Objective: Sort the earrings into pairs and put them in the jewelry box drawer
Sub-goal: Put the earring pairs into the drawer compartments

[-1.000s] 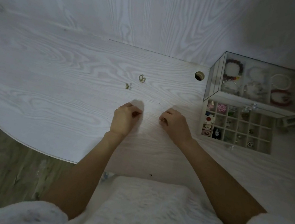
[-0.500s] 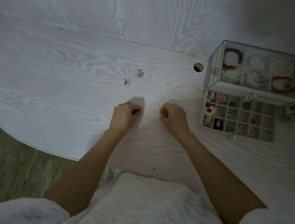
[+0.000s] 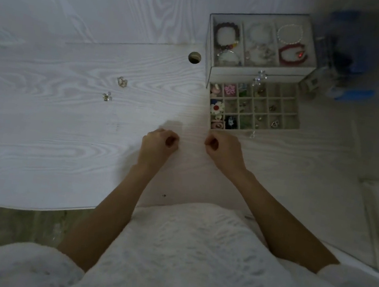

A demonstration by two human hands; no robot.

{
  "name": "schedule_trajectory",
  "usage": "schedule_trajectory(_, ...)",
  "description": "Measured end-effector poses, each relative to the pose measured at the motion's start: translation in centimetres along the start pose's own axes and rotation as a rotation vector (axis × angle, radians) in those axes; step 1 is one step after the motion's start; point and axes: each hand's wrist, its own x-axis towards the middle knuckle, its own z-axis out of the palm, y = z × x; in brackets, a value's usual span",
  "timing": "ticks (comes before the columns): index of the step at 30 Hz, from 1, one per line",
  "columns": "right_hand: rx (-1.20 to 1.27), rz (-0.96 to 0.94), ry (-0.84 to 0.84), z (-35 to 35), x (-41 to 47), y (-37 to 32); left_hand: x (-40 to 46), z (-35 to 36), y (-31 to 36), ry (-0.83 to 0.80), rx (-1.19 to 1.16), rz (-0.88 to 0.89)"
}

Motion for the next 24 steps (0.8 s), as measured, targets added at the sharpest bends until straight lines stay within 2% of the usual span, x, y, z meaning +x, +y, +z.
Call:
schedule_trajectory(5,0.010,-0.095,-0.183,0.9,-0.2,-0.5,-1.1,0.3,-0.5,0.098,-0.037,-0.028)
schedule_trajectory(8,-0.013,-0.134,-0.226,2.7,0.4,-2.0,-1.6,0.1,-1.1,0.134,-0.046,-0.043)
schedule_trajectory(13,-0.112,-0.243,-0.209,4.7,1.5,-3.4,-2.0,-0.5,-1.8,0.139,-0.027,-0.093)
schedule_trajectory(19,-0.241,-0.354,-0.100,4.7,1.2,-2.4,-1.7,-0.4,-1.9,0.110,0.001,-0.074)
schedule_trajectory(24,-0.257,-0.336,-0.087,3.7,0.6,-0.6,-1.5,-0.1,-1.8,0.120,0.010,-0.019)
